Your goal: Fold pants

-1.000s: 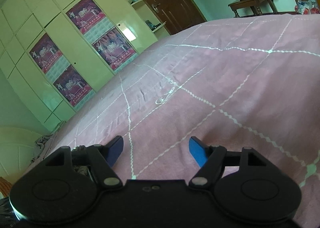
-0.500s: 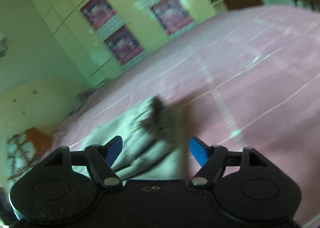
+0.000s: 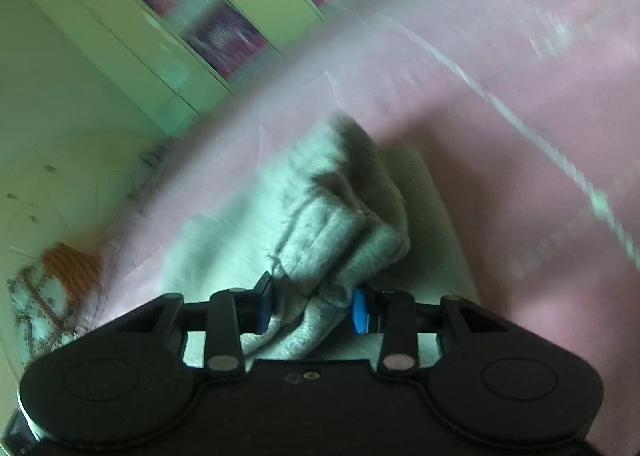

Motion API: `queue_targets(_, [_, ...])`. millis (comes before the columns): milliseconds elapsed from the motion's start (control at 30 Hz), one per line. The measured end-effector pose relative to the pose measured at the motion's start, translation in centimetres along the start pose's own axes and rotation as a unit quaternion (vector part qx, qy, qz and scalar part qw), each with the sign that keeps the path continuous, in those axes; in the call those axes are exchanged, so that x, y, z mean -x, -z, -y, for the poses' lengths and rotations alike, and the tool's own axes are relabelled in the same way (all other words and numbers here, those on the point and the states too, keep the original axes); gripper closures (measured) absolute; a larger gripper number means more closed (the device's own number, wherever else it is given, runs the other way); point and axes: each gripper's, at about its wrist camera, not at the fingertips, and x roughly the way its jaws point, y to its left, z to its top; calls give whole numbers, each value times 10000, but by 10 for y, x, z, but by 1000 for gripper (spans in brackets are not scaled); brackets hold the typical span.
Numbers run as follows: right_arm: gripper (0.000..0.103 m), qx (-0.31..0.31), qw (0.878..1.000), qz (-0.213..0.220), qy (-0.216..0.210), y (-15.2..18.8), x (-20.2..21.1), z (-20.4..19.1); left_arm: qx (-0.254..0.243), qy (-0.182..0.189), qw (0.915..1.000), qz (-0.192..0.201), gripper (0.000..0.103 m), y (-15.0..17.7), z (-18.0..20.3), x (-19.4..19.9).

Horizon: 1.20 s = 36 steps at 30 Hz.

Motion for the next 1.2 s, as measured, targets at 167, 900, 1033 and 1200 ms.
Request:
queue_targets(167, [67,265,9992,271,-109,17,28,-4,149,44,9998,-102,42,5,0,-5])
queue_targets(900, [76,3276,9301,-493,1586,4,-13,-31,-343,390,9967,-616,75,-60,60,-76])
queue_targets(1033, [71,2881,9459,-486,1413,-21,5,-23,-339,376,9985,-217,75,-95,60,-74])
queue_targets(1200, [71,3138,9434,-29,1070,-48,-14,-53,-208,175,9981,-549,75,-132,59,-131])
